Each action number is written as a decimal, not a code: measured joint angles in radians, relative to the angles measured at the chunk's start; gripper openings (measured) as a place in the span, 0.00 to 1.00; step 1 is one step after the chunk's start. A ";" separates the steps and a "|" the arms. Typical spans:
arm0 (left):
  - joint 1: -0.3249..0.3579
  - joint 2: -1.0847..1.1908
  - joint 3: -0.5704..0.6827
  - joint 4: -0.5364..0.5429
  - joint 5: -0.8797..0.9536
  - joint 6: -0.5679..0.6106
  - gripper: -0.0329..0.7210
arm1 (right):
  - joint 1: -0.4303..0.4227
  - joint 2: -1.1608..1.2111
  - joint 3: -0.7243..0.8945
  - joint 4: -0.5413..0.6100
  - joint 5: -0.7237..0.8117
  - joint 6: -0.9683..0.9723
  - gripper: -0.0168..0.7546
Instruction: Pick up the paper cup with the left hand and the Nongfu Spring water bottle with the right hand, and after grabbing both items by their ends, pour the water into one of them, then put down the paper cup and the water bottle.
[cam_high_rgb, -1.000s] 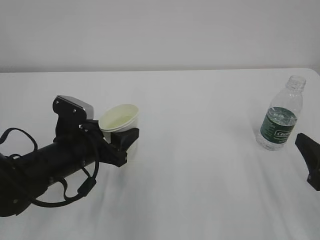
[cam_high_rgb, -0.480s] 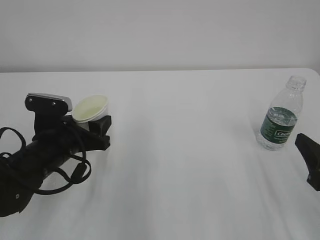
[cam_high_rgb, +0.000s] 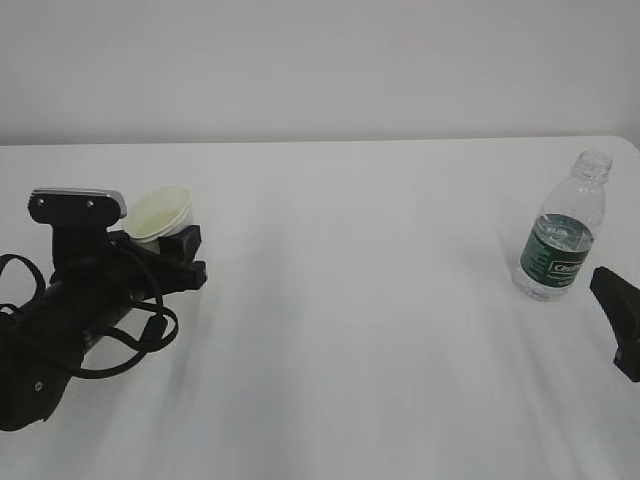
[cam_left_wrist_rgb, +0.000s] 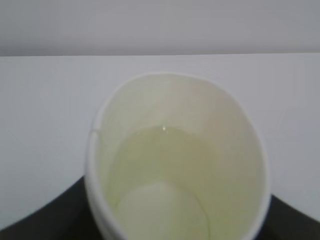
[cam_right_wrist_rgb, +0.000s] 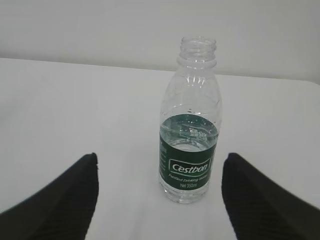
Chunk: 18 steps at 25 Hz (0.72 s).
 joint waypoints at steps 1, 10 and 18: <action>0.000 0.000 0.000 -0.003 0.000 0.002 0.64 | 0.000 0.000 0.000 0.000 0.000 0.000 0.78; 0.031 0.058 0.000 -0.010 -0.006 0.002 0.64 | 0.000 0.000 0.000 -0.009 0.000 0.000 0.77; 0.083 0.064 0.000 -0.010 -0.006 0.002 0.64 | 0.000 0.000 0.000 -0.026 0.000 0.000 0.77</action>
